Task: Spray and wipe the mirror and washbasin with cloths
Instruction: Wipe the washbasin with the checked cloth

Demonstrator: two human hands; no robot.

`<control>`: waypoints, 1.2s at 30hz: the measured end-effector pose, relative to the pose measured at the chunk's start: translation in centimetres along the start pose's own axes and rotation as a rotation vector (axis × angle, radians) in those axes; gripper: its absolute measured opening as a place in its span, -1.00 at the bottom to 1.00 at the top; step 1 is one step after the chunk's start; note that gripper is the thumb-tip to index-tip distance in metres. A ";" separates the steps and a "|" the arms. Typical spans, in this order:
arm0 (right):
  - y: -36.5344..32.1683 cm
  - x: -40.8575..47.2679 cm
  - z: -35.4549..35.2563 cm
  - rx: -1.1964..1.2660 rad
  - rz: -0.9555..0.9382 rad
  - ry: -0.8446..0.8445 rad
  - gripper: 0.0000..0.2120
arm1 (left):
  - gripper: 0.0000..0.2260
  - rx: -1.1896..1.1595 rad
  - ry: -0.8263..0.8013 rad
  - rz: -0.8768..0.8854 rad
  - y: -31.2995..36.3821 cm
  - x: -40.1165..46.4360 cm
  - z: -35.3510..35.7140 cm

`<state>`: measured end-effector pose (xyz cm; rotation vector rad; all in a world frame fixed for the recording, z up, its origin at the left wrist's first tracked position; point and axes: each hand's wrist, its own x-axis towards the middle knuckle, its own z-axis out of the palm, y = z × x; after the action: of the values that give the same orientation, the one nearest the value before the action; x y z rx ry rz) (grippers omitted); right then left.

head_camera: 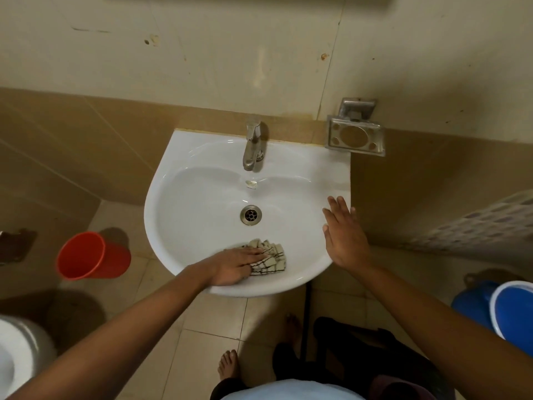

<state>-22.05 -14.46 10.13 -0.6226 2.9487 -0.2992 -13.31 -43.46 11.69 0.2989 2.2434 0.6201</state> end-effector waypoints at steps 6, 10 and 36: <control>-0.8 -0.3 -0.4 -0.039 0.058 0.002 -0.54 | -0.25 0.307 0.014 -0.129 -6.1 -4.2 -2.2; -1.8 -1.2 -0.4 -0.037 0.115 -0.004 -0.53 | 0.03 0.323 0.064 -0.102 -6.3 -5.9 -1.7; -23.3 -14.1 -4.9 1.148 0.408 0.252 -0.46 | -0.76 -0.849 0.182 0.206 1.7 -14.7 -4.1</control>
<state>-0.93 -28.74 20.85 0.1845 2.3687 -1.8657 -6.41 -49.20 24.09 0.0358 1.9085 1.6782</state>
